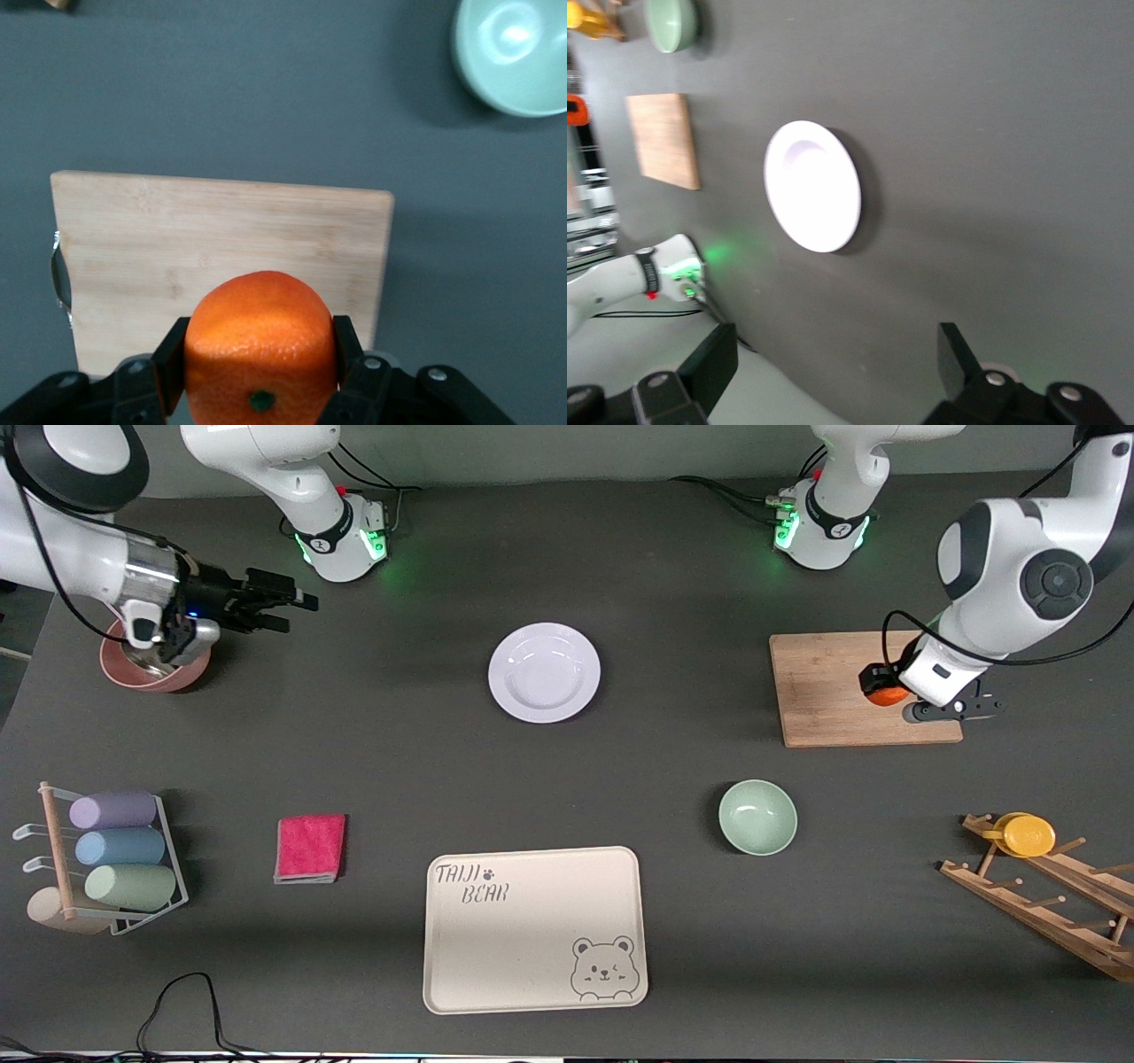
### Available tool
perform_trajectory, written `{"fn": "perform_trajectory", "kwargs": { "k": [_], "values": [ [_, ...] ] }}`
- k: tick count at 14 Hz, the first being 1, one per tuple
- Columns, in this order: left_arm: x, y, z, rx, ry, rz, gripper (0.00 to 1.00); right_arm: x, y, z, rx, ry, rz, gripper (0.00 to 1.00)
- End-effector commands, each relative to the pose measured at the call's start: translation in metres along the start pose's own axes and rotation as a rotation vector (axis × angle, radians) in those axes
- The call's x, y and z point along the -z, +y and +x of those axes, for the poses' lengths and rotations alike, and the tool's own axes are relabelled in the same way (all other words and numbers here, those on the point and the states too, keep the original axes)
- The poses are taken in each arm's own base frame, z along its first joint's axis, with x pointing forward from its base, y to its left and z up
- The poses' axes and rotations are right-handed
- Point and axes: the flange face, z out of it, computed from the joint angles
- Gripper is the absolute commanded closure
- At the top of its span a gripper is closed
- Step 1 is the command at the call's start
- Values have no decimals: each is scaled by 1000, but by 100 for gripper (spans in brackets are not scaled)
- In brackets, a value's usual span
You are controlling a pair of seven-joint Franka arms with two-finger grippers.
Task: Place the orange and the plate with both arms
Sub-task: 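Carry the orange over the plate while the right gripper grips the rim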
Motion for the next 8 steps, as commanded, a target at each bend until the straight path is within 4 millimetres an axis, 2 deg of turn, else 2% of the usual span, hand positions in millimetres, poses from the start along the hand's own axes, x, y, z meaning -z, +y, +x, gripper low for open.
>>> {"fn": "perform_trajectory", "kwargs": {
  "k": [1, 2, 4, 6, 8],
  "values": [
    [66, 65, -4, 79, -39, -54, 86, -44, 27, 2, 45, 10, 149, 0],
    [84, 90, -11, 98, -45, -68, 86, -62, 43, 5, 65, 7, 206, 0],
    [103, 158, -34, 140, -22, -59, 86, -98, 77, 10, 72, 22, 314, 0],
    [108, 231, -60, 175, -28, -81, 86, -130, 102, 12, 104, 28, 371, 0],
    [101, 297, -85, 175, -49, -101, 86, -156, 131, 11, 123, 49, 414, 0]
  ]
}}
